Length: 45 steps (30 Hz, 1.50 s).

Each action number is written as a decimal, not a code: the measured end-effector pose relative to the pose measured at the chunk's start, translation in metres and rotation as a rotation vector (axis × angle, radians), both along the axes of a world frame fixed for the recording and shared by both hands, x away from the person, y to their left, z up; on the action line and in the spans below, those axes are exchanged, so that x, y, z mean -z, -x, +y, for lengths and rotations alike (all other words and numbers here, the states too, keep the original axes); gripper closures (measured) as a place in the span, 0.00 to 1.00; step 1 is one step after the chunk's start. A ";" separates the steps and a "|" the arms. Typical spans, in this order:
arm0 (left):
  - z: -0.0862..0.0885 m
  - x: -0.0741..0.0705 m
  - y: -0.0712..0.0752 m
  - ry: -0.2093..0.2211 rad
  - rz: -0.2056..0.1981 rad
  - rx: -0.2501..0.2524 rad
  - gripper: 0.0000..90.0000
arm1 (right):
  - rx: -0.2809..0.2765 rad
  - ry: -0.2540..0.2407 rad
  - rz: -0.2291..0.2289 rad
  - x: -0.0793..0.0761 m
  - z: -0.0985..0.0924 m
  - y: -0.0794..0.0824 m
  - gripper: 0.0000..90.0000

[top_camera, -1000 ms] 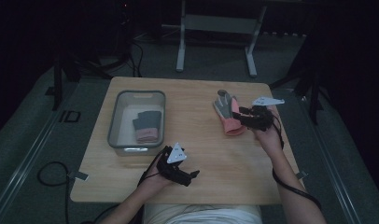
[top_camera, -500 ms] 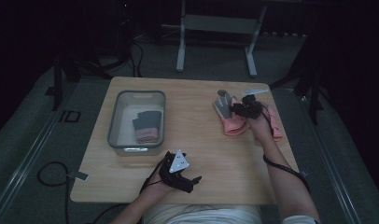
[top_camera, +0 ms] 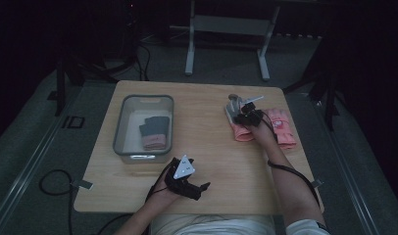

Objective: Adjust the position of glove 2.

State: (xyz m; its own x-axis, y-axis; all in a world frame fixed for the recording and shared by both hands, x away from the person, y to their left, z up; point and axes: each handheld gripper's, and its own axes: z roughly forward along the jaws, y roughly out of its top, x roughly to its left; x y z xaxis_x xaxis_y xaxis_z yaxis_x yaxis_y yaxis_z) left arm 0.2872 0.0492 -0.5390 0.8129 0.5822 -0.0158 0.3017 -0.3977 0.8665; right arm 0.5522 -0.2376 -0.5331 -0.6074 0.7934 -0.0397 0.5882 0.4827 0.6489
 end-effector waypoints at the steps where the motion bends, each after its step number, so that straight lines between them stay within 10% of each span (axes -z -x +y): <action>1: -0.001 0.000 0.000 0.001 -0.004 -0.001 0.01 | 0.008 -0.010 0.010 0.001 0.000 0.000 0.87; 13: 0.001 0.008 -0.003 -0.027 -0.002 -0.023 0.01 | 0.102 -0.076 0.004 -0.018 0.004 0.018 0.99; 32: 0.000 0.011 -0.001 -0.049 -0.032 -0.048 0.01 | 0.209 -0.140 -0.098 -0.101 0.042 0.127 0.99; 45: -0.002 0.011 0.002 -0.060 -0.044 -0.045 0.01 | 0.308 -0.100 -0.075 -0.071 0.057 0.164 0.99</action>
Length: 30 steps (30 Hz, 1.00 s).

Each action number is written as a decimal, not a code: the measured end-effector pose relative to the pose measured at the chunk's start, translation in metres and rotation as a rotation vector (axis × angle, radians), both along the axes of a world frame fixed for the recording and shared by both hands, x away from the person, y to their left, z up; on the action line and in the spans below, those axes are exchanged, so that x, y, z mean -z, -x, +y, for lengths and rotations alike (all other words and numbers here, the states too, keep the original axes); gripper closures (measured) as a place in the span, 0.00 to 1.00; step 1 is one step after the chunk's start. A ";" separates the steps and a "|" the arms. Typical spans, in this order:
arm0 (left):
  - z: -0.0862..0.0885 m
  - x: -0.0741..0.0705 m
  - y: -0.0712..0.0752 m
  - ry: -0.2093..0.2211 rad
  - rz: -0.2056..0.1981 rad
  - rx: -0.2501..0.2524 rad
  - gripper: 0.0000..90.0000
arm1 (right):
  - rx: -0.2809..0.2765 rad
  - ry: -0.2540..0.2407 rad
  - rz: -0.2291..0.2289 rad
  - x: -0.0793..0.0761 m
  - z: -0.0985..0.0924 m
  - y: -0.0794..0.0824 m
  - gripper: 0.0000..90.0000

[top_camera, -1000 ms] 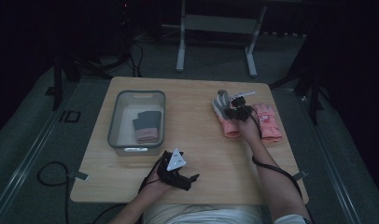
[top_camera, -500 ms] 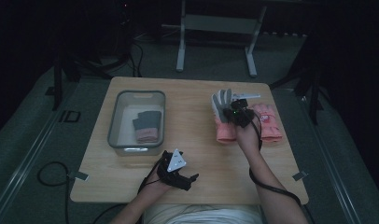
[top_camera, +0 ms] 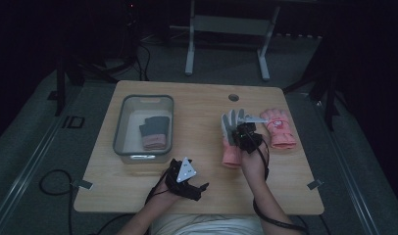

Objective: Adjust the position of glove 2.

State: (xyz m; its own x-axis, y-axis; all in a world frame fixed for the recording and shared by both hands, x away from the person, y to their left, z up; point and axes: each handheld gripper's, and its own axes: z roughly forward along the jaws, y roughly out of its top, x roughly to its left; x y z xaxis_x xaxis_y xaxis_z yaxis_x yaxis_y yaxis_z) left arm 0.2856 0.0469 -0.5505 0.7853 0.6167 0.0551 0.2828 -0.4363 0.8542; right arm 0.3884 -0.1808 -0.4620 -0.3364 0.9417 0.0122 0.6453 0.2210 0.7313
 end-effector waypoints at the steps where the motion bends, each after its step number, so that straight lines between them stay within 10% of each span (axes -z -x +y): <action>1: 0.000 0.000 0.000 -0.002 -0.002 0.001 0.01 | 0.002 0.006 -0.001 0.004 0.002 0.000 0.99; 11: -0.003 0.004 0.001 -0.022 0.009 0.025 0.01 | -0.001 -0.081 0.088 0.042 0.018 -0.016 0.99; 30: 0.000 0.004 0.000 -0.012 0.017 0.025 0.01 | -0.117 -0.035 0.096 0.070 0.039 -0.029 0.96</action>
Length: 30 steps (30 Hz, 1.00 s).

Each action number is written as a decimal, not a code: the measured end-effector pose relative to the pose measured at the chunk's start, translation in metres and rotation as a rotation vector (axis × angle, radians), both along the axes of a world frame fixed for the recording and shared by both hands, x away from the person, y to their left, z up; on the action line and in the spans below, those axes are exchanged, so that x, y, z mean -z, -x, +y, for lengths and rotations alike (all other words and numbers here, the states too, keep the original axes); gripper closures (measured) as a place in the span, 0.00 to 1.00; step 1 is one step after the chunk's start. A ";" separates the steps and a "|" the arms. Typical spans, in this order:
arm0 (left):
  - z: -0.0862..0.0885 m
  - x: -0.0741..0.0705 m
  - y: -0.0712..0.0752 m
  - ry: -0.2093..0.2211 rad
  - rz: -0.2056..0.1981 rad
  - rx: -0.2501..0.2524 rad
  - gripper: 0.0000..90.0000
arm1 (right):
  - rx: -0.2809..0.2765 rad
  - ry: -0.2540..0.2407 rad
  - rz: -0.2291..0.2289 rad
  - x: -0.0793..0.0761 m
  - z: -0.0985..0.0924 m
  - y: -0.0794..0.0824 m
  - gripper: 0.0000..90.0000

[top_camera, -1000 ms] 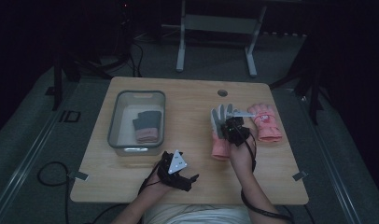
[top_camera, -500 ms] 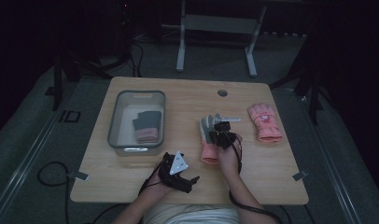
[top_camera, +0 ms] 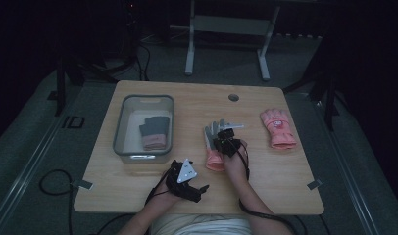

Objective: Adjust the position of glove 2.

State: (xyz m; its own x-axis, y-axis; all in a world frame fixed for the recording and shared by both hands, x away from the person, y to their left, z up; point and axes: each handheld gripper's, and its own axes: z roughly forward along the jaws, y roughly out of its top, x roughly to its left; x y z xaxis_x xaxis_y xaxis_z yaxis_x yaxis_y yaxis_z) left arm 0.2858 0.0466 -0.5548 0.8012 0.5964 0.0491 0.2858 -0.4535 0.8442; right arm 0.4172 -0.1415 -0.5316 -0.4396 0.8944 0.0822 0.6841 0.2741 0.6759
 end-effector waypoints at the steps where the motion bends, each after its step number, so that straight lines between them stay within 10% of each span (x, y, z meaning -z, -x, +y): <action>1: 0.000 0.000 0.000 0.001 0.000 0.001 0.01 | 0.001 -0.004 0.001 0.000 0.000 0.000 0.94; 11: 0.001 0.000 0.000 0.014 0.012 0.026 0.01 | -0.110 -0.040 -0.137 -0.043 -0.023 0.016 0.76; 18: 0.001 0.000 -0.001 0.013 0.013 0.024 0.01 | -0.125 -0.038 -0.272 -0.086 -0.092 0.014 0.71; 30: 0.000 0.000 -0.002 0.014 0.022 0.018 0.01 | -0.010 0.052 -0.272 -0.075 -0.207 -0.037 0.62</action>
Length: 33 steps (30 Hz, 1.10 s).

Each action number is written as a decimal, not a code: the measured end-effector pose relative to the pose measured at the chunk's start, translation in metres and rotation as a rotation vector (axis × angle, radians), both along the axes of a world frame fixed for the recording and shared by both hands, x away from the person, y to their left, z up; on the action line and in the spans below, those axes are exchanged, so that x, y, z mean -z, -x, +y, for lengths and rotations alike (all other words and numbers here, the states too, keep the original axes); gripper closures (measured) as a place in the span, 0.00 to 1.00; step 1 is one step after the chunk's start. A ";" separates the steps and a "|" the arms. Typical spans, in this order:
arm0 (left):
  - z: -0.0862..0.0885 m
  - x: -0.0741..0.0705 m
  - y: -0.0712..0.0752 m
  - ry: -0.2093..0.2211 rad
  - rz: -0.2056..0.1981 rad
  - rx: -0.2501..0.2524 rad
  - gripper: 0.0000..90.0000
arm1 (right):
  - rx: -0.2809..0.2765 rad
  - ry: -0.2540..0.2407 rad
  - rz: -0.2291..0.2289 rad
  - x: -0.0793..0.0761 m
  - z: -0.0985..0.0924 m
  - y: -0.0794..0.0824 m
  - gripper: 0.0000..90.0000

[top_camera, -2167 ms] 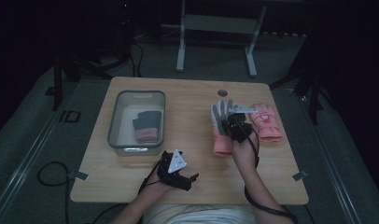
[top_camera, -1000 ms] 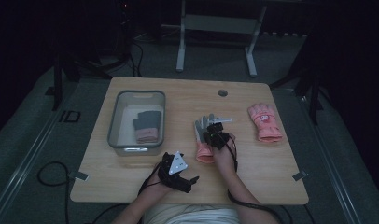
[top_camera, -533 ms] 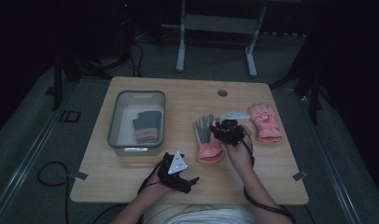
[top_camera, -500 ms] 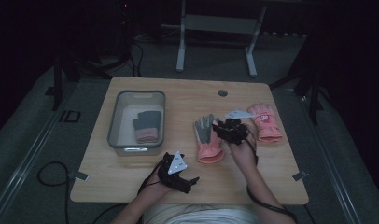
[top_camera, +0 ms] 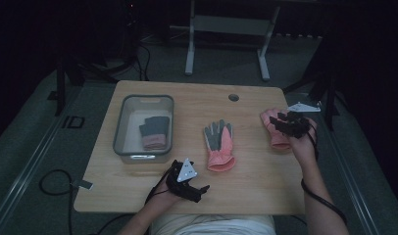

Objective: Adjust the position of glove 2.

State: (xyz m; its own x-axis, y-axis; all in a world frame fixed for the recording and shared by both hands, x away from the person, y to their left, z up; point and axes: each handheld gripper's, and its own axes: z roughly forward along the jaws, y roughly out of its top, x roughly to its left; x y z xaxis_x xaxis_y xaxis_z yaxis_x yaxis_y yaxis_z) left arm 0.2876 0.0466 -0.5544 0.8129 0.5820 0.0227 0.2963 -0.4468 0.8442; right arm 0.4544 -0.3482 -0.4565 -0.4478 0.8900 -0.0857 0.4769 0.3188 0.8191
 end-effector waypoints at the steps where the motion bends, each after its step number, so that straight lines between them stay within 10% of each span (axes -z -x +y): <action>1: 0.000 0.000 0.000 0.002 0.000 -0.002 0.01 | 0.009 0.005 0.012 0.003 -0.005 -0.005 0.61; 15: -0.001 0.000 0.003 -0.008 -0.004 -0.008 0.01 | 0.086 0.096 0.118 0.047 -0.028 -0.052 0.53; 26: -0.002 0.000 0.004 -0.013 -0.006 0.001 0.01 | 0.041 0.152 0.175 0.070 -0.023 -0.055 0.35; 33: -0.002 0.001 0.004 -0.018 -0.009 0.001 0.01 | 0.073 0.161 0.219 0.071 -0.018 -0.059 0.70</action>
State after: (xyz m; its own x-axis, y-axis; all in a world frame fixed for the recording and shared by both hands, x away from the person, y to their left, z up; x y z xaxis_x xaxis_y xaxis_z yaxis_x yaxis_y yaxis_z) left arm 0.2837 0.0446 -0.5557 0.8130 0.5809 0.0410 0.2881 -0.4624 0.8386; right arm 0.5132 -0.3659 -0.5276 -0.4060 0.9036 -0.1368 0.6635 0.3943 0.6358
